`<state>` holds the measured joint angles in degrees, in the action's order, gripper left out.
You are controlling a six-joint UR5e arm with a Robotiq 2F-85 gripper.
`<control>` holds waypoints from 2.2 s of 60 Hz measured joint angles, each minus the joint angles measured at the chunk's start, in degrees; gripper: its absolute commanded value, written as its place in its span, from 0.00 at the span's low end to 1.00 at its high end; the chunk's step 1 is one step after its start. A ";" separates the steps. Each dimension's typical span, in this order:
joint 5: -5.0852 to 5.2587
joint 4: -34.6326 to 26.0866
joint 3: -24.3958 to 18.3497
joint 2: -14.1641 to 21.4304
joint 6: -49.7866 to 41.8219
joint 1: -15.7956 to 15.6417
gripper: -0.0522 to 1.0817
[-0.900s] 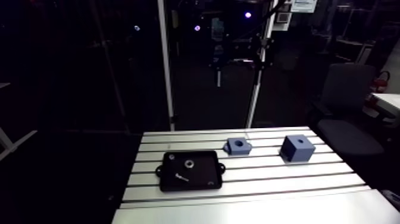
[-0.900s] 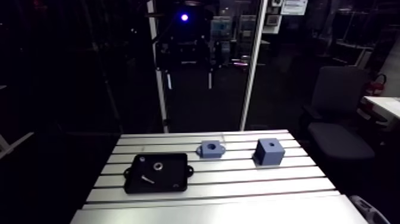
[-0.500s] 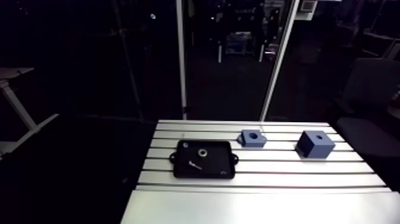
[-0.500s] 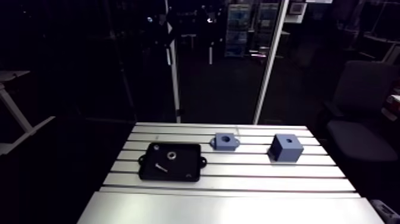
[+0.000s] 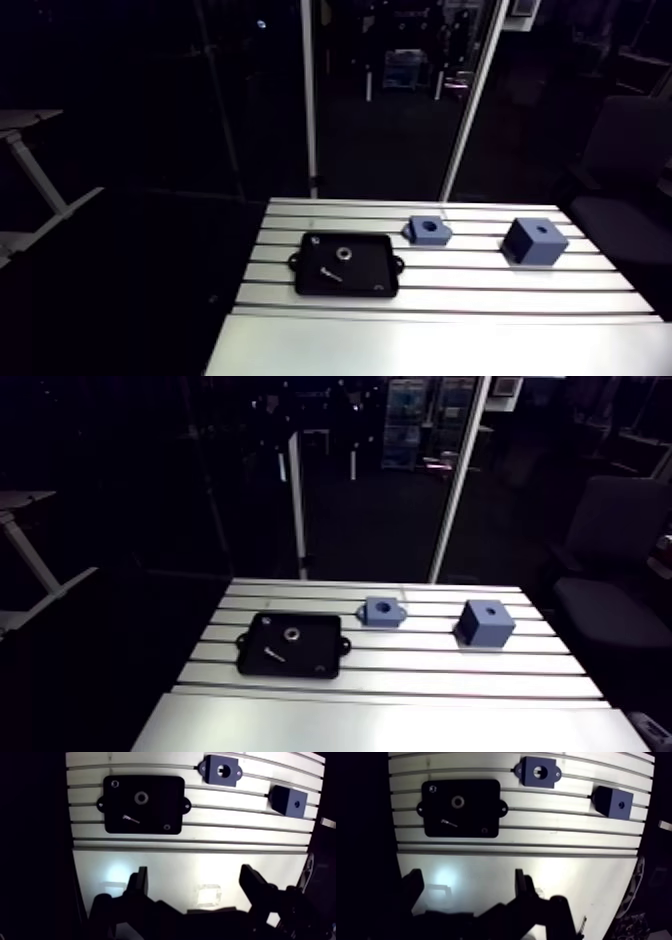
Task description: Pick up the bearing and press it into the housing until flush.
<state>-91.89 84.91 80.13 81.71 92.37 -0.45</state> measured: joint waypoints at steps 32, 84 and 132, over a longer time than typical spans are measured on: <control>0.80 10.38 4.96 -5.14 -4.80 -3.55 0.05; 1.68 29.50 16.36 -14.83 -9.82 -6.68 0.05; 1.55 34.51 19.47 -17.89 -8.15 -6.83 0.05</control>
<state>-90.34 119.42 99.60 63.82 84.22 -7.29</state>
